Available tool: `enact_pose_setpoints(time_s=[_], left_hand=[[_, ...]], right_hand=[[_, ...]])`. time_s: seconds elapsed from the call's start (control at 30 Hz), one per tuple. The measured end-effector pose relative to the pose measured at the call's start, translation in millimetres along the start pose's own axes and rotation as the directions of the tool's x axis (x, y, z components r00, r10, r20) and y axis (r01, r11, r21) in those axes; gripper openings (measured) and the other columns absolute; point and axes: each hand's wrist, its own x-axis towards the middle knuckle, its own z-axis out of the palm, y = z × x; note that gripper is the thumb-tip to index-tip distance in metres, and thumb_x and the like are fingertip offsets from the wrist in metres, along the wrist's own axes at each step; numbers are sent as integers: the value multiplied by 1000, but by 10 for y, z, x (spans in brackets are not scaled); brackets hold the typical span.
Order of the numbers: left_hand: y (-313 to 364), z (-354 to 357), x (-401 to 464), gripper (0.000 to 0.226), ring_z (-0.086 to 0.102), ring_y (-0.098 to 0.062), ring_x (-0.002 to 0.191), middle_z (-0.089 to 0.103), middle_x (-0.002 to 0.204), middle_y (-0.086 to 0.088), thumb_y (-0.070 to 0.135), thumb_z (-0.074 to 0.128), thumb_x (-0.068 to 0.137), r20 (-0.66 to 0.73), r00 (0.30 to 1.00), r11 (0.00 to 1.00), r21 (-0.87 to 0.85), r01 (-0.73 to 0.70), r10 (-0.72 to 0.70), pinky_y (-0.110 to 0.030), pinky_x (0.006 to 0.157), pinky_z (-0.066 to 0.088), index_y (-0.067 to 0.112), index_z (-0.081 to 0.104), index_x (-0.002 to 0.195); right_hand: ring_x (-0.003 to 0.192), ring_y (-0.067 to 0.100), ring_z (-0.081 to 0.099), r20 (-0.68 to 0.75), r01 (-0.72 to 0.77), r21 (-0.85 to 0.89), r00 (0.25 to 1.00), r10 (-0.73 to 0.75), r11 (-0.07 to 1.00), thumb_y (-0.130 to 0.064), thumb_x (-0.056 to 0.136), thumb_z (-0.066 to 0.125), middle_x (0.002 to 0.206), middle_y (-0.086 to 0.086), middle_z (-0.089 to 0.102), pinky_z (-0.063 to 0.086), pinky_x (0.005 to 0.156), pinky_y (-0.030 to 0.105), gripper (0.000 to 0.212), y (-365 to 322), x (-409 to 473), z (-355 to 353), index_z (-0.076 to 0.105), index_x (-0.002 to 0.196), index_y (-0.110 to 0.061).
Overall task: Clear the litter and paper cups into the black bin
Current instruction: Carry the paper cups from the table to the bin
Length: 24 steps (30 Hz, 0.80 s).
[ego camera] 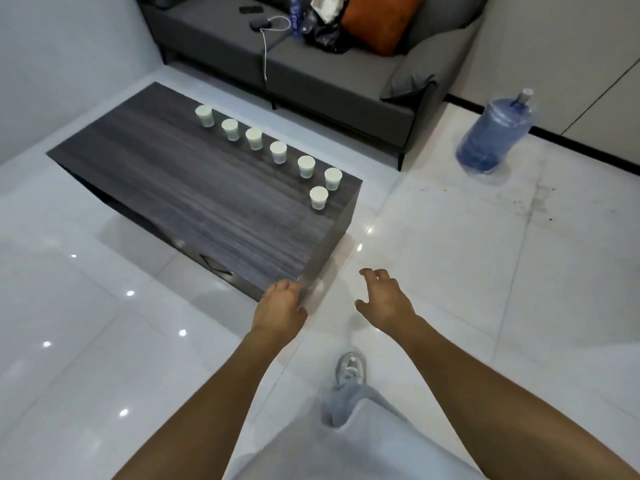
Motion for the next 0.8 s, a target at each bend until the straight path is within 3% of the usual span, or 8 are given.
enact_pose_setpoints(time_s=[0.27, 0.8], left_hand=[[555, -203, 1254, 48, 42, -23, 124, 47, 134, -4, 24, 57, 90, 49, 995, 995, -42, 88, -86, -33, 102, 38, 19, 45, 136], [486, -741, 3561, 52, 36, -24, 132, 42, 142, -7, 23, 51, 92, 172, 977, 992, 43, 123, -128, -35, 115, 25, 15, 36, 142]], right_hand=[[122, 30, 43, 97, 67, -64, 993, -61, 996, -29, 92, 56, 141, 10, 37, 47, 94, 42, 60, 276, 1242, -711, 30, 145, -20], [121, 30, 44, 244, 168, -179, 962, -121, 970, -28, 92, 56, 140, 10, 38, 47, 93, 40, 53, -158, 3768, -1517, 34, 139, -15]])
